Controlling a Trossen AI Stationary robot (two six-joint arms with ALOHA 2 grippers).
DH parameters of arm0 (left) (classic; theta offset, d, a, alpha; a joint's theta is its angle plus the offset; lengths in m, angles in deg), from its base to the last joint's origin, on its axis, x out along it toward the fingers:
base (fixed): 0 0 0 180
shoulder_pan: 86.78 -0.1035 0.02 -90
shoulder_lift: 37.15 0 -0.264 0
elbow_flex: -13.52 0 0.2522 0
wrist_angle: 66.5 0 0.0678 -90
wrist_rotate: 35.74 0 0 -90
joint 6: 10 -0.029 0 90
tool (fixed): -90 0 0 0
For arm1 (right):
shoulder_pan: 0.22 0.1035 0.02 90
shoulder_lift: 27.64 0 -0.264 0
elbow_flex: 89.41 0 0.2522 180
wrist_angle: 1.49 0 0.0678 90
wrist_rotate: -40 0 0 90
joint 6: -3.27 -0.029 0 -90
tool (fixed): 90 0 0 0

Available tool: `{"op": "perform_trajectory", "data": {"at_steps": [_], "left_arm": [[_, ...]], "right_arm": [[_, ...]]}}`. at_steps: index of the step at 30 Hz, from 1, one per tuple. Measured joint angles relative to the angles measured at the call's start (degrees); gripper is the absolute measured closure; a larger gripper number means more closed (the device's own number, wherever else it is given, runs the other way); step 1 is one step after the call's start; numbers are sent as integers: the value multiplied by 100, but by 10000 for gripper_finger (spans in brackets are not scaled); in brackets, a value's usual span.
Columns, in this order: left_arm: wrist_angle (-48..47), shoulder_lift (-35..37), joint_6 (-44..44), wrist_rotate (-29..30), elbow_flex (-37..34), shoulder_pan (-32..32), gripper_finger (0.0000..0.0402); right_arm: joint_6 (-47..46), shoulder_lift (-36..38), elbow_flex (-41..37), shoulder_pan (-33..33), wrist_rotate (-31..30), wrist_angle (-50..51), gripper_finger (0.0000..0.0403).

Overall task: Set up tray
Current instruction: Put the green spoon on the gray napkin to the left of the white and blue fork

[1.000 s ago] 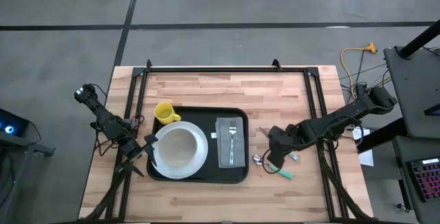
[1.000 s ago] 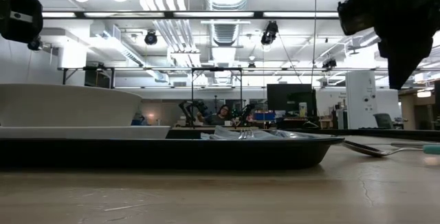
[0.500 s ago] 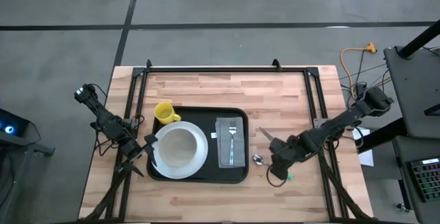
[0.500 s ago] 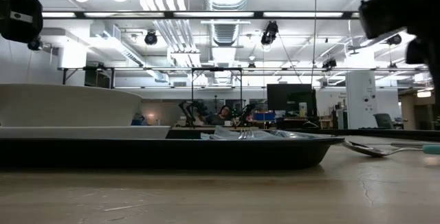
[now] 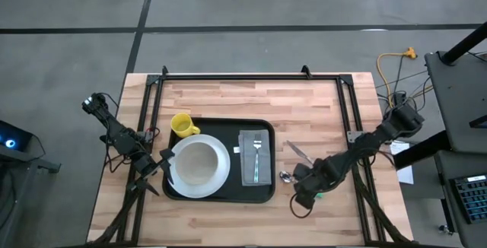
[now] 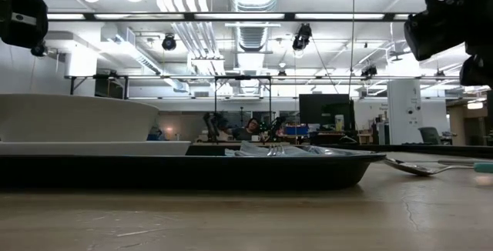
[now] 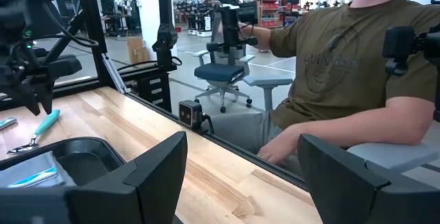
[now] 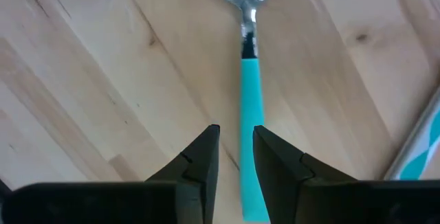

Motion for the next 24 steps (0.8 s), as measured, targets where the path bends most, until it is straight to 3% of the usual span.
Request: {"op": "perform_trajectory", "data": {"at_steps": [24], "left_arm": [[0, -2, 1, 0, 0, -1, 147]], "right_arm": [[54, -131, -416, -2, -150, -726, 335]]}}
